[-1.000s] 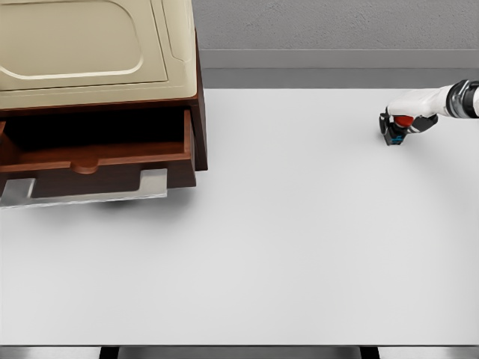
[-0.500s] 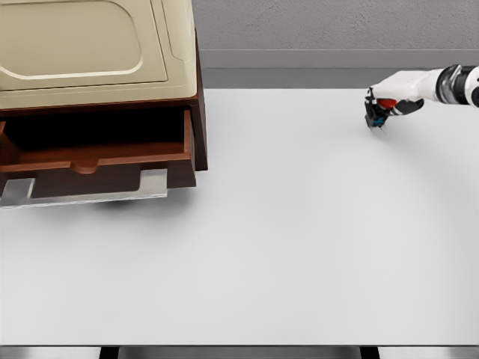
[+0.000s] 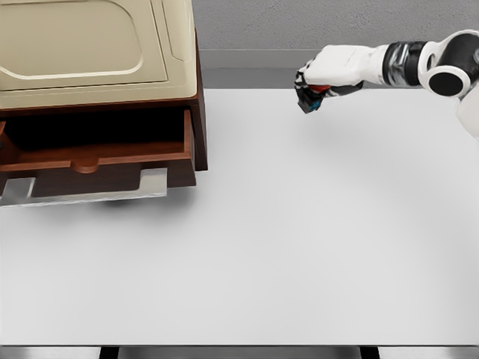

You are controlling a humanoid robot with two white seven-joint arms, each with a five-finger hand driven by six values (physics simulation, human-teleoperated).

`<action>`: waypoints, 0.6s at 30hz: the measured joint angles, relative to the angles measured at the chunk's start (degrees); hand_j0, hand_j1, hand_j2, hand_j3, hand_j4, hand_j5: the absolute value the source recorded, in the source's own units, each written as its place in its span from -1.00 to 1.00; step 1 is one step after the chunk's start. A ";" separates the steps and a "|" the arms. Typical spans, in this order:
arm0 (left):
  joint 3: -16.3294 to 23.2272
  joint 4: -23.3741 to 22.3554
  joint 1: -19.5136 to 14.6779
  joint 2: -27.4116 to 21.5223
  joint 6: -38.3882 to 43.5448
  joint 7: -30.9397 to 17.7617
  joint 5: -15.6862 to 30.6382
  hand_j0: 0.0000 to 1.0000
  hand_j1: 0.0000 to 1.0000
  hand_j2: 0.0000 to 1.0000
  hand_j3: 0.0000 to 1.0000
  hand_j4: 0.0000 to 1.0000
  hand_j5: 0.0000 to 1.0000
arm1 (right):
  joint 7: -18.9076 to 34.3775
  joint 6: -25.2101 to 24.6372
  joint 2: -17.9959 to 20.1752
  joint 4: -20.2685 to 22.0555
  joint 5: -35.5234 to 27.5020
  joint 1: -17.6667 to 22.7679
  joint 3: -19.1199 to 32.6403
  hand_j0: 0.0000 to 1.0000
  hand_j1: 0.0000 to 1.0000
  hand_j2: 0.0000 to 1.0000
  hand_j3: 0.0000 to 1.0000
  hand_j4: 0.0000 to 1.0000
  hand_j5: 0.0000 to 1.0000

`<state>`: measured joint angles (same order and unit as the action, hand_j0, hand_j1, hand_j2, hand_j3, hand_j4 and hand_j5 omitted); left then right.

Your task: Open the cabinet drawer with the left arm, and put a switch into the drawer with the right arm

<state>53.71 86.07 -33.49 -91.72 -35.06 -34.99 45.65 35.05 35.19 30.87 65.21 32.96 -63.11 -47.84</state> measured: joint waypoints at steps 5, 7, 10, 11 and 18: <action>0.00 0.00 0.00 0.00 -0.02 0.00 -0.06 1.00 1.00 1.00 1.00 1.00 1.00 | 0.03 0.01 0.34 9.74 -2.17 -0.53 -4.37 -0.01 -0.01 -0.01 -0.01 -0.01 -0.01; 0.00 0.00 0.00 0.00 -0.02 -0.01 -0.07 1.00 1.00 1.00 1.00 1.00 1.00 | 0.03 0.02 0.87 13.41 -3.06 -0.53 -5.10 -0.01 -0.01 -0.01 -0.01 -0.01 -0.01; -0.01 0.00 0.01 0.00 -0.03 -0.01 -0.08 1.00 1.00 1.00 1.00 1.00 1.00 | 0.03 0.00 1.23 16.75 -4.55 -1.67 -5.61 -0.01 -0.01 -0.01 -0.01 -0.01 -0.01; -0.01 0.00 0.00 0.00 -0.03 -0.01 -0.15 1.00 1.00 1.00 1.00 1.00 1.00 | 0.01 -0.04 1.29 17.31 -5.32 -2.99 -6.02 -0.01 -0.01 -0.01 -0.01 -0.01 -0.01; 0.01 -0.01 0.00 0.00 -0.05 -0.01 -0.26 1.00 1.00 1.00 1.00 1.00 1.00 | 0.03 0.01 -1.44 18.56 -8.48 -8.26 -11.91 0.00 0.00 0.00 0.00 0.00 0.00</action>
<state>53.71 86.06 -33.49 -91.72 -35.11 -35.00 45.39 35.08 35.20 29.43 83.77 24.47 -71.37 -59.74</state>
